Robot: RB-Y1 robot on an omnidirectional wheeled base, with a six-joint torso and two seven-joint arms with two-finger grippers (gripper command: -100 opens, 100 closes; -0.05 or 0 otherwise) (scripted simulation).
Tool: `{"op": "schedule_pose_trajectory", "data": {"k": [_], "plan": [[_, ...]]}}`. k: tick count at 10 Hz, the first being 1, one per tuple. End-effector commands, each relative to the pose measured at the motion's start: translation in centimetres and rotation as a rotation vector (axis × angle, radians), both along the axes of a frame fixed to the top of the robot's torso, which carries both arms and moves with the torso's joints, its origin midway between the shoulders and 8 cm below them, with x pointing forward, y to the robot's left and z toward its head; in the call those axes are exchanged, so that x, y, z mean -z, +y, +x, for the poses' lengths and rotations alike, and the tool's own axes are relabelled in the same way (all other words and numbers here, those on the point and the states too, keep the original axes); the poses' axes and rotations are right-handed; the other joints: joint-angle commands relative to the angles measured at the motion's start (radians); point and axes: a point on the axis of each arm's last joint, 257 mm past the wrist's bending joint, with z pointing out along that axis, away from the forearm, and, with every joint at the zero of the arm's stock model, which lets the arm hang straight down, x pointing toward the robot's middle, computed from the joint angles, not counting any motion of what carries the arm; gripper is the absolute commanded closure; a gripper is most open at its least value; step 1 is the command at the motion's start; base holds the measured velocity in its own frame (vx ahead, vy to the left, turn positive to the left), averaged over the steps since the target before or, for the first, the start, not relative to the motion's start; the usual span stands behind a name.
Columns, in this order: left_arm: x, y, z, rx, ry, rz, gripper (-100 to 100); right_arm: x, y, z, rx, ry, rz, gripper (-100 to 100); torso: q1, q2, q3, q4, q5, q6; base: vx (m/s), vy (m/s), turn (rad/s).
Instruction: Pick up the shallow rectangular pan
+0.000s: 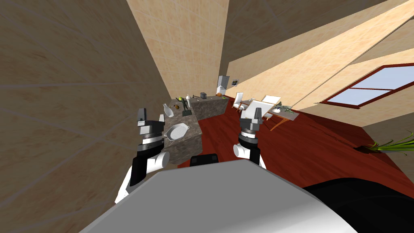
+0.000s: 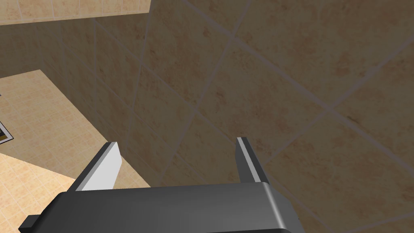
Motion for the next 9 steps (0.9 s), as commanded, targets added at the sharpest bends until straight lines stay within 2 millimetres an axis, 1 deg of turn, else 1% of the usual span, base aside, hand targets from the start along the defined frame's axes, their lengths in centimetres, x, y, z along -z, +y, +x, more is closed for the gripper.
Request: {"op": "schedule_pose_trajectory", "data": {"k": [1,4,7,8,9], "plan": [[0.9,-0.2,0.7,0.015,0.043,0.018,-100,0.0,0.0,0.0,0.0,0.0,0.0,0,0.0,0.0,0.0,0.0,0.0,0.0,-0.012,-0.007,-0.009],[3.1,-0.1,2.0,0.03,0.134,0.021,-100,0.0,0.0,0.0,0.0,0.0,0.0,0,-0.001,0.002,0.001,0.0,0.0,0.0,-0.031,-0.013,-0.011],[6.2,0.4,3.4,0.037,0.248,-0.001,-100,0.0,0.0,0.0,0.0,0.0,0.0,0,-0.001,0.003,0.002,0.001,0.0,0.0,-0.042,-0.014,-0.011],[6.5,0.5,3.6,0.036,0.261,-0.004,-100,0.0,0.0,0.0,0.0,0.0,0.0,0,-0.001,0.003,0.002,0.001,0.0,0.0,-0.03,-0.006,-0.003],[7.7,0.6,4.0,0.037,0.302,-0.015,-100,0.0,0.0,0.0,0.0,0.0,0.0,0,0.0,0.002,0.001,0.001,0.0,0.0,-0.023,-0.009,-0.007]]}}
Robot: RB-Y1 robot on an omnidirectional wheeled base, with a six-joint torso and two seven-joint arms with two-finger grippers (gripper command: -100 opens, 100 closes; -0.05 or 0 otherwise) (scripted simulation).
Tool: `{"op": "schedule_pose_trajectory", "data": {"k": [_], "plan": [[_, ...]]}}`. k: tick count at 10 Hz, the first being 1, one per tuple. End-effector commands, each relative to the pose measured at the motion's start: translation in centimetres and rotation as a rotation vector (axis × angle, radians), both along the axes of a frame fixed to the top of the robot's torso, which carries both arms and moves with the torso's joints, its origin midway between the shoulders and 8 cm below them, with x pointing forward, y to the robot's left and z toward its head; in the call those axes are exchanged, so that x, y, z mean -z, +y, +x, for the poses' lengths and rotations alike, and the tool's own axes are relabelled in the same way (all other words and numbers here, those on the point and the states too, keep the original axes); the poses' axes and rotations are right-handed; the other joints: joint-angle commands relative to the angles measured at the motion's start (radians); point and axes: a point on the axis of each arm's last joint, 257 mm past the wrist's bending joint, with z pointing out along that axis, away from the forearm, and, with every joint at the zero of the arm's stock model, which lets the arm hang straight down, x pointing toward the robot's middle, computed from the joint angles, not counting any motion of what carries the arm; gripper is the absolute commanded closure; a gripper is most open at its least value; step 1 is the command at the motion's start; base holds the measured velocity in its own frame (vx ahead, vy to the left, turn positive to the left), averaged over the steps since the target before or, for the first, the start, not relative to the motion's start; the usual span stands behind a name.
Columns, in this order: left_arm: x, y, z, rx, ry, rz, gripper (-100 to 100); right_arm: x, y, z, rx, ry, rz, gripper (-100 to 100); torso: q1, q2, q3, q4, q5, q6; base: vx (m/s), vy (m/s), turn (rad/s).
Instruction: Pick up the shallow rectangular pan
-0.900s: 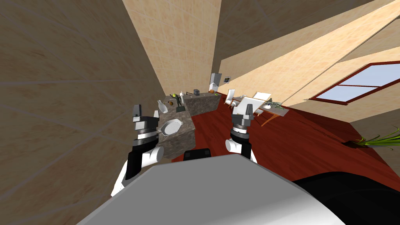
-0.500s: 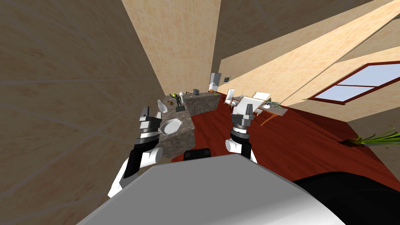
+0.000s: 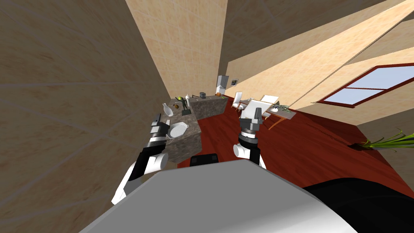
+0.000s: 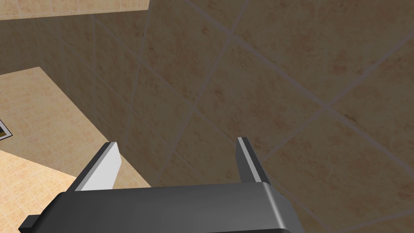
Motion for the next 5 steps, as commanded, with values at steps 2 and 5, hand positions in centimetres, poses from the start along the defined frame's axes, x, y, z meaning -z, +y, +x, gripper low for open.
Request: {"op": "schedule_pose_trajectory", "data": {"k": [2,5], "plan": [[2.0,0.2,0.6,-0.002,0.075,-0.02,-100,0.0,0.0,0.0,0.0,0.0,0.0,0,0.0,0.0,0.0,0.0,0.0,0.0,-0.022,-0.009,-0.005],[3.5,0.5,1.0,-0.004,0.127,-0.035,-100,0.0,0.0,0.0,0.0,0.0,0.0,0,0.0,0.0,0.0,0.0,0.0,0.0,-0.027,-0.007,-0.004]]}}
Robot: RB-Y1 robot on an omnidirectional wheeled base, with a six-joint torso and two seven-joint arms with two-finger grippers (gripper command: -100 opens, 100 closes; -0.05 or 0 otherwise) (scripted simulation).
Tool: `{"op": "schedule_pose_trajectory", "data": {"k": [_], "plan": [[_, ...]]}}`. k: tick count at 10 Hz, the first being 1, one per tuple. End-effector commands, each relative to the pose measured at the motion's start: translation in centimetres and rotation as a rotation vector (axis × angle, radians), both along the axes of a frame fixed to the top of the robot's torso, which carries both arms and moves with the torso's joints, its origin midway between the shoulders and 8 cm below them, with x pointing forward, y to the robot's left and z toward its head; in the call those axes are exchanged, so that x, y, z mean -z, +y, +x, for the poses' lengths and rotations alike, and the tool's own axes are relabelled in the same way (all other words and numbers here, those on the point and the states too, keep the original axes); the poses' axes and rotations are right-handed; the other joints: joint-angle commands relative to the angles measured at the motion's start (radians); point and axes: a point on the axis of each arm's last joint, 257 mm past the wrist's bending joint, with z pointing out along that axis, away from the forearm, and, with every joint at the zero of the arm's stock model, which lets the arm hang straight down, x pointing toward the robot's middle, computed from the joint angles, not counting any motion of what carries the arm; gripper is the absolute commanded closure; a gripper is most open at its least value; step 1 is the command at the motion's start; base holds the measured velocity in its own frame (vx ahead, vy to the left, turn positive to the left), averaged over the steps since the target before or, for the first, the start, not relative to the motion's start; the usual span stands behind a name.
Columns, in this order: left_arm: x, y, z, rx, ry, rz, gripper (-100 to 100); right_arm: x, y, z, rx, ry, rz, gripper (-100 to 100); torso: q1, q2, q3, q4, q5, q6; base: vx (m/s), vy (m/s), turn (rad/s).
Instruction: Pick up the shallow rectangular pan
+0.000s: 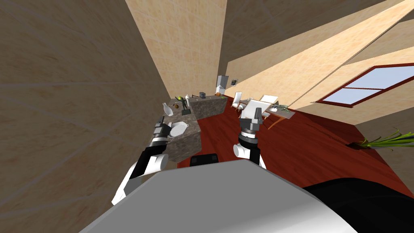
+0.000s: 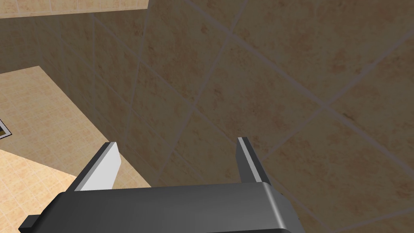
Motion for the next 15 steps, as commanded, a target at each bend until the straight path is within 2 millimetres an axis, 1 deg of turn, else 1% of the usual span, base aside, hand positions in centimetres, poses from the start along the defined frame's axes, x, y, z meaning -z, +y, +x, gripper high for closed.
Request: {"op": "schedule_pose_trajectory", "data": {"k": [1,2,3,4,6,7,8,9,10,11,14,15], "plan": [[1.6,0.3,0.4,-0.003,0.056,-0.018,-100,0.0,0.0,0.0,0.0,0.0,0.0,0,0.0,0.0,0.0,0.0,0.0,0.0,-0.036,-0.015,-0.006],[1.7,0.3,0.4,-0.003,0.059,-0.018,-100,0.0,0.0,0.0,0.0,0.0,0.0,0,0.0,0.001,0.0,0.0,0.0,0.0,-0.029,-0.01,0.001],[3.0,0.5,0.6,-0.005,0.101,-0.034,-100,0.0,0.0,0.0,0.0,0.0,0.0,0,0.0,0.0,0.0,0.0,0.0,0.0,-0.029,-0.011,-0.005],[3.2,0.5,0.6,-0.006,0.108,-0.035,-100,0.0,0.0,0.0,0.0,0.0,0.0,0,0.0,0.0,0.0,0.0,0.0,0.0,-0.023,-0.006,0.0],[5.8,0.8,0.9,-0.011,0.194,-0.067,-100,0.0,0.0,0.0,0.0,0.0,0.0,0,0.0,0.0,0.0,0.0,0.0,0.0,-0.033,-0.008,-0.001],[6.1,0.9,0.9,-0.012,0.206,-0.069,-100,0.0,0.0,0.0,0.0,0.0,0.0,0,0.0,0.0,0.0,0.0,0.0,0.0,-0.029,-0.011,0.002],[7.5,1.0,0.9,-0.016,0.253,-0.085,-100,0.0,0.0,0.0,0.0,0.0,0.0,0,0.0,0.0,0.0,0.0,0.0,0.0,-0.031,-0.014,0.004],[7.6,1.0,0.9,-0.016,0.253,-0.085,-100,0.0,0.0,0.0,0.0,0.0,0.0,0,-0.001,0.0,0.0,0.0,0.0,0.0,-0.022,-0.013,0.003],[8.9,1.2,0.9,-0.02,0.296,-0.1,-100,0.0,0.0,0.0,0.0,0.0,0.0,0,0.0,0.0,0.0,0.0,0.0,0.0,-0.018,-0.009,0.007],[8.9,1.2,0.9,-0.02,0.299,-0.1,-100,0.0,0.0,0.0,0.0,0.0,0.0,0,0.0,-0.001,0.0,0.0,0.0,0.0,-0.014,-0.007,0.003],[12.6,1.7,0.4,-0.034,0.42,-0.137,-100,0.0,0.0,0.0,0.0,0.0,0.0,0,-0.001,-0.001,0.0,0.0,0.0,0.0,-0.013,-0.017,0.018],[12.8,1.7,0.4,-0.034,0.429,-0.138,-100,0.0,0.0,0.0,0.0,0.0,0.0,0,-0.001,-0.001,-0.001,0.0,0.0,0.0,-0.003,-0.018,0.008]]}}
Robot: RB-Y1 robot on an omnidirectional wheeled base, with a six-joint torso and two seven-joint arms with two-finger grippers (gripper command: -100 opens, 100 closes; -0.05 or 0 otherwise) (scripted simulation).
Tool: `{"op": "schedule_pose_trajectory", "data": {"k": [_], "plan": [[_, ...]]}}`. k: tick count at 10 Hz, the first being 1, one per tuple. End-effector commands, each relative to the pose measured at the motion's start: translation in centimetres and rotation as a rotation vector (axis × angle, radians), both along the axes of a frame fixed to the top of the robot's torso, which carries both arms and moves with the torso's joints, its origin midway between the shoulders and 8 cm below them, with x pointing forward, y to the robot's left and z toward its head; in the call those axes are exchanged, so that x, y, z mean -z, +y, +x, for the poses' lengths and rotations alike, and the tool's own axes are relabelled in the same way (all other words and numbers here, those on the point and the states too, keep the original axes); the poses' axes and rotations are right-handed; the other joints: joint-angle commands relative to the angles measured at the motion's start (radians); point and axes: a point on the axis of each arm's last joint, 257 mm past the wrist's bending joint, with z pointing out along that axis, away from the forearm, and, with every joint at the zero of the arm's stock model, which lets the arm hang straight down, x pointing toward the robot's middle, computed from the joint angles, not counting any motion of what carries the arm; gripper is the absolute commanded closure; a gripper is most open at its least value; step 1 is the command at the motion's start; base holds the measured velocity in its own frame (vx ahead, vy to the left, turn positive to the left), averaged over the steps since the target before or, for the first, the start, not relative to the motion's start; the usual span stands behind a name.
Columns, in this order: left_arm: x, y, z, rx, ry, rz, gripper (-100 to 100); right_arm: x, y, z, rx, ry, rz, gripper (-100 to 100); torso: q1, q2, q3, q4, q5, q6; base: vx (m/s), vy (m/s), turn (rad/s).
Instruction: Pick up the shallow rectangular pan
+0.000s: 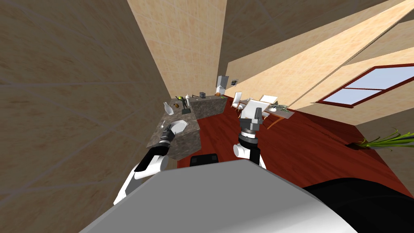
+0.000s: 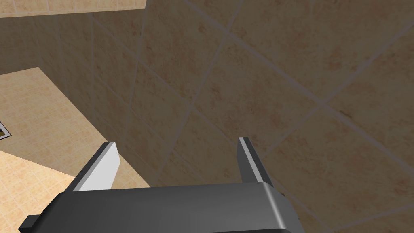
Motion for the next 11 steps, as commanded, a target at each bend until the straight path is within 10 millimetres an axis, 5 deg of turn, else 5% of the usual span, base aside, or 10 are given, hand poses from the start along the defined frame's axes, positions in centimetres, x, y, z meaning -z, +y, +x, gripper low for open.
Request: {"op": "schedule_pose_trajectory", "data": {"k": [1,11], "plan": [[1.5,0.4,-0.3,-0.006,0.051,-0.012,-100,0.0,0.0,0.0,0.0,0.0,0.0,0,0.0,0.0,0.0,0.0,0.0,0.0,0.004,-0.016,0.022],[9.1,2.9,-4.3,-0.071,0.354,-0.036,-100,0.0,0.0,0.0,0.0,0.0,0.0,0,-0.002,-0.007,-0.004,-0.002,0.0,0.0,0.063,-0.036,0.048]]}}
